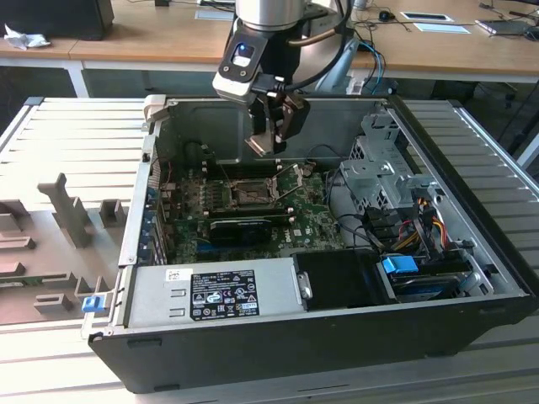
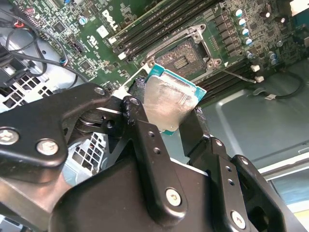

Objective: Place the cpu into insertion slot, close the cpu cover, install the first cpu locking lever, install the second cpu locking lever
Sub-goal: 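Place the cpu into insertion slot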

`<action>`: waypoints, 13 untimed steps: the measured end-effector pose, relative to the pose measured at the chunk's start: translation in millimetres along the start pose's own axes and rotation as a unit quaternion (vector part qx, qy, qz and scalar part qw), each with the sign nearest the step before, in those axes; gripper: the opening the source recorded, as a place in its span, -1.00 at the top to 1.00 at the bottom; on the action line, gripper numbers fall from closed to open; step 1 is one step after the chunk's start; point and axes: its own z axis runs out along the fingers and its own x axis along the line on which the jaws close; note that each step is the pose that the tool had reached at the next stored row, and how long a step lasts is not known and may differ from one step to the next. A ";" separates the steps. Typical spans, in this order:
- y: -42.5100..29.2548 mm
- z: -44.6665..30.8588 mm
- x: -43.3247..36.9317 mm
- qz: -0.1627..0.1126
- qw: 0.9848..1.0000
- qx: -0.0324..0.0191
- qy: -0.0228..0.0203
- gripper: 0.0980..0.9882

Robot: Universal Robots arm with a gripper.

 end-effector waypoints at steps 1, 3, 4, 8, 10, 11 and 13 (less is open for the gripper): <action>0.0 0.2 0.0 0.003 1.000 0.000 0.000 0.03; -0.1 0.7 0.0 0.015 1.000 0.000 -0.001 0.03; -0.1 0.8 0.0 0.017 1.000 0.000 -0.002 0.03; -0.1 1.7 0.0 0.021 1.000 -0.001 -0.002 0.03; -0.2 2.5 0.0 0.022 1.000 0.000 -0.002 0.03; -0.4 3.7 -0.1 0.023 1.000 0.000 -0.002 0.03; -0.5 5.3 -0.1 0.024 1.000 0.001 -0.002 0.03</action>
